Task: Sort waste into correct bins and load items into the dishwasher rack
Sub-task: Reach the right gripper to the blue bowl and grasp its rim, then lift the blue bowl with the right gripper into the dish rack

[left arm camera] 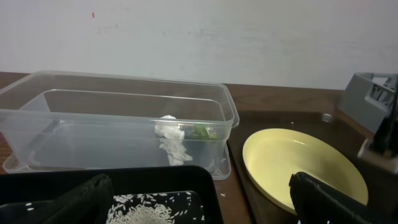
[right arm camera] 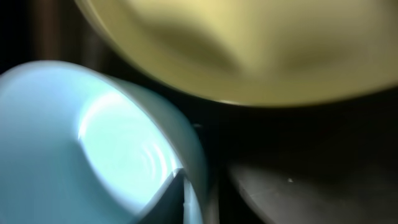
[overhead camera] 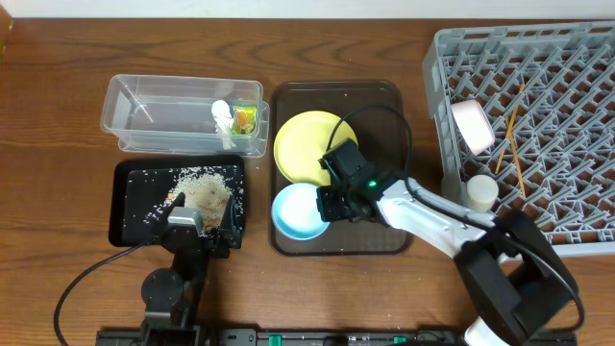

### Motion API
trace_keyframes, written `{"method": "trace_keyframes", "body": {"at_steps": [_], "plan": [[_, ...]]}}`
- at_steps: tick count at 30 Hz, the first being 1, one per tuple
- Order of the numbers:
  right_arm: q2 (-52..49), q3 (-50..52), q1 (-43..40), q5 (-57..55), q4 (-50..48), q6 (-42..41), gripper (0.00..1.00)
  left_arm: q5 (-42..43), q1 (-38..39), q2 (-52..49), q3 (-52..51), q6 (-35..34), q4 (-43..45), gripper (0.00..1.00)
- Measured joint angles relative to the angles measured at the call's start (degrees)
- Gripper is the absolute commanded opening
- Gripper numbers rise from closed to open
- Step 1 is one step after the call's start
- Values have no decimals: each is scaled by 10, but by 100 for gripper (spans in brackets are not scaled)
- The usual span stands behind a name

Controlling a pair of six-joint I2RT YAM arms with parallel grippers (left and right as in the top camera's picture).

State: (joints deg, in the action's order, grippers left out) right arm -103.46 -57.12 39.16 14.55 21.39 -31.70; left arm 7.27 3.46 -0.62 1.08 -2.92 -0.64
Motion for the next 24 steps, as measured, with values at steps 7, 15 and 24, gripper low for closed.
{"method": "trace_keyframes", "body": {"at_steps": [7,15,24], "plan": [[22,3,0,-31,39,-11,1,0,0,0,0,0,0,93],[239,-1,-24,-219,197,33,1,0,0,0,0,0,0,93],[430,-3,-160,-592,235,46,1,0,0,0,0,0,0,93]]}}
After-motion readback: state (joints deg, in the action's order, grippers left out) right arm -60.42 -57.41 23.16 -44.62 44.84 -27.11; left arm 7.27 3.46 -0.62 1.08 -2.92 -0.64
